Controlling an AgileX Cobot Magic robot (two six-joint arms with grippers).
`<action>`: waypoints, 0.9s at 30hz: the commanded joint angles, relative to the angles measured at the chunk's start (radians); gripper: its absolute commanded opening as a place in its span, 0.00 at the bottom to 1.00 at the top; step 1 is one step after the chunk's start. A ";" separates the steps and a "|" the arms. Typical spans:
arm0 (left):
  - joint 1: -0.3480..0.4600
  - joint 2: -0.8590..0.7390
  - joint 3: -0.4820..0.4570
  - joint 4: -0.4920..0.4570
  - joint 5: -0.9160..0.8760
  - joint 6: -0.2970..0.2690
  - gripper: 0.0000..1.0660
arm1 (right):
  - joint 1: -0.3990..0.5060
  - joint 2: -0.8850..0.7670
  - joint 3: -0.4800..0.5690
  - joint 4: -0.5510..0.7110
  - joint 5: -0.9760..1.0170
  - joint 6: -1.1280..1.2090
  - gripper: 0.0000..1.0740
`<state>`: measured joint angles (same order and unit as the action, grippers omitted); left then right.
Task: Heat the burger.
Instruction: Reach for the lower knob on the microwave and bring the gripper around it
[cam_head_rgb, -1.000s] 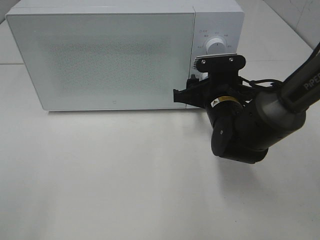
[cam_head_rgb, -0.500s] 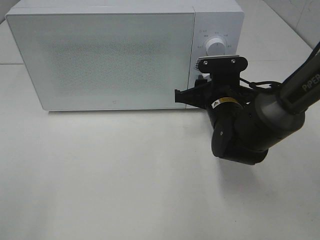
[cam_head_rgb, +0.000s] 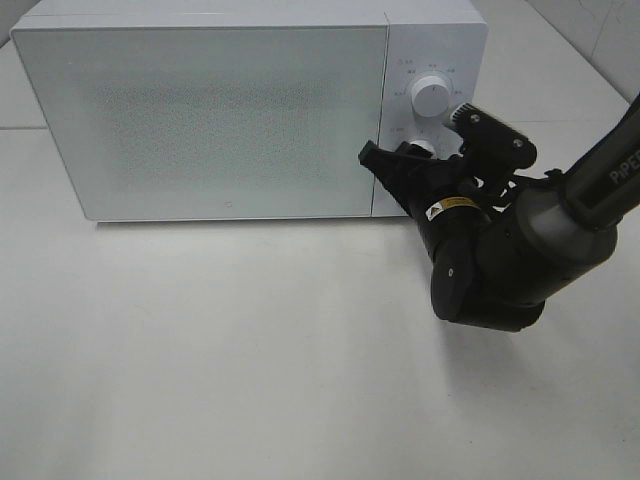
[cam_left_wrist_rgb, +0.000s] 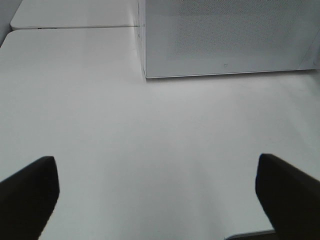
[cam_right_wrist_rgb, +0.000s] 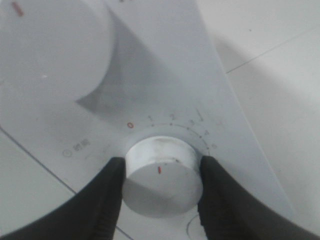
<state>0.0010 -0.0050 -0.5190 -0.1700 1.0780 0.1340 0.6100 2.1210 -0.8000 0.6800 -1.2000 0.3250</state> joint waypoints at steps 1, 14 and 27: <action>0.002 -0.017 0.002 -0.002 -0.007 -0.003 0.94 | 0.008 -0.008 -0.028 -0.149 -0.141 0.223 0.00; 0.002 -0.017 0.002 -0.002 -0.007 -0.003 0.94 | 0.008 -0.008 -0.028 -0.199 -0.133 1.058 0.00; 0.002 -0.017 0.002 -0.002 -0.007 -0.003 0.94 | 0.008 -0.008 -0.028 -0.193 -0.138 1.114 0.00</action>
<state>0.0010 -0.0050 -0.5190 -0.1700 1.0780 0.1330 0.6080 2.1210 -0.7920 0.6470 -1.2170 1.4240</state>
